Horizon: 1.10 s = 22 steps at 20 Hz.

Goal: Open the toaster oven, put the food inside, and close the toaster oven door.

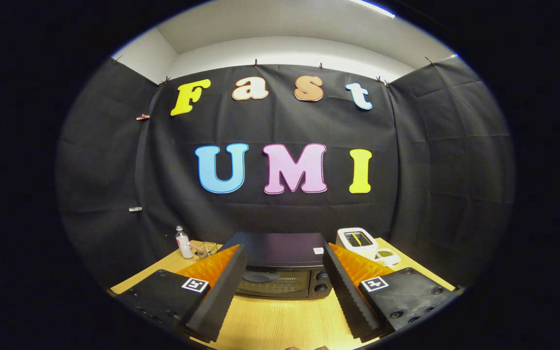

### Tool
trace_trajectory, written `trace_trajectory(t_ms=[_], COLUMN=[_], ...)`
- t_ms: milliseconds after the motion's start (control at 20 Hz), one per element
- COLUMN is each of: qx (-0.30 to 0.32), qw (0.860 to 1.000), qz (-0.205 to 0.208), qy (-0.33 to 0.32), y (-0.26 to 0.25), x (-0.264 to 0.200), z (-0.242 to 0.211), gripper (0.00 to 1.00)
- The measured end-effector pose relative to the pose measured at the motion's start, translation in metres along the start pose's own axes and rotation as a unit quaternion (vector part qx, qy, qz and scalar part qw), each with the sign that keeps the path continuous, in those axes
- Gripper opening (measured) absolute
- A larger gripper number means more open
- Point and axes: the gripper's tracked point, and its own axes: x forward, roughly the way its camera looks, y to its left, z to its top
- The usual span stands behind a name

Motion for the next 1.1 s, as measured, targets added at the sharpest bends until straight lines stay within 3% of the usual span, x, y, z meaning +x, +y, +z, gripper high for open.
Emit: trace_trajectory(t_ms=[700,1100], qx=[-0.011,-0.016], qw=[1.000,0.999], qz=[-0.010,0.002], qy=[0.020,0.041], y=[-0.003,0.018], x=[-0.007,0.024], z=[-0.015,-0.031], gripper=[0.97,0.97])
